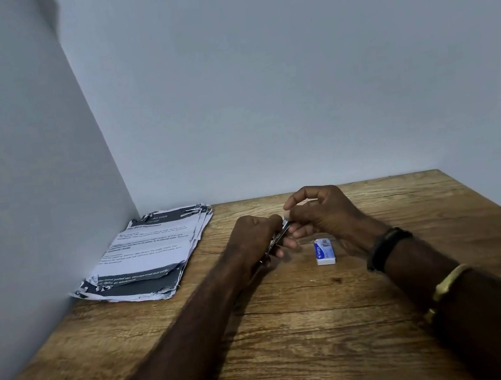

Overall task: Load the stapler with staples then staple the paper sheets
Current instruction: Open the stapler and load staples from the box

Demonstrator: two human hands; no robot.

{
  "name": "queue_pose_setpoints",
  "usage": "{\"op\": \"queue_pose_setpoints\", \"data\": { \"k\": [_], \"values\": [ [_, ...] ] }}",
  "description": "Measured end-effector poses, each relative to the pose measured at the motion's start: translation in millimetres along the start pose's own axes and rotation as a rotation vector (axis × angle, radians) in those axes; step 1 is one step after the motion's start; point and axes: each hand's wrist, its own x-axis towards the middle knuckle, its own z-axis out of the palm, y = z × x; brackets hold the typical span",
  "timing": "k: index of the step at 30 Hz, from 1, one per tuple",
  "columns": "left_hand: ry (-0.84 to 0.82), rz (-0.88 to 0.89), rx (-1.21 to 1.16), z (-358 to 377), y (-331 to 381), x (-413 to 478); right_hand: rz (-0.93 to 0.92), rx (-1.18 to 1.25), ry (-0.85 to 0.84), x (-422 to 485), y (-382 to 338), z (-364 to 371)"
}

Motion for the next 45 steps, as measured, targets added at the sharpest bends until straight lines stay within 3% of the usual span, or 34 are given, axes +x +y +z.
{"op": "queue_pose_setpoints", "data": {
  "k": [8,13,20,24,30,38,45],
  "values": [
    [0.049,0.047,-0.154,4.4,4.2,-1.8,0.053,0.049,0.069,2.4,3.6,-2.9],
    [-0.009,0.049,-0.206,3.1,7.5,0.7,0.077,0.085,0.127,3.4,3.2,-6.0],
    [-0.012,0.233,0.162,-7.8,-14.3,4.1,0.058,0.031,0.239,3.4,3.9,-4.7],
    [0.121,0.361,0.380,-10.5,-15.8,7.4,-0.023,-0.140,0.260,-1.8,0.8,-1.4],
    [0.216,0.386,0.498,-9.8,-13.8,7.1,-0.216,-0.486,0.269,-7.6,2.5,-0.3],
    [0.270,0.415,0.460,-10.6,-11.7,5.9,-0.569,-1.108,0.221,-15.7,-3.7,-1.4],
    [0.285,0.468,0.436,-11.7,-12.7,6.5,-0.600,-1.083,0.143,-18.2,-4.2,7.8]
  ]
}}
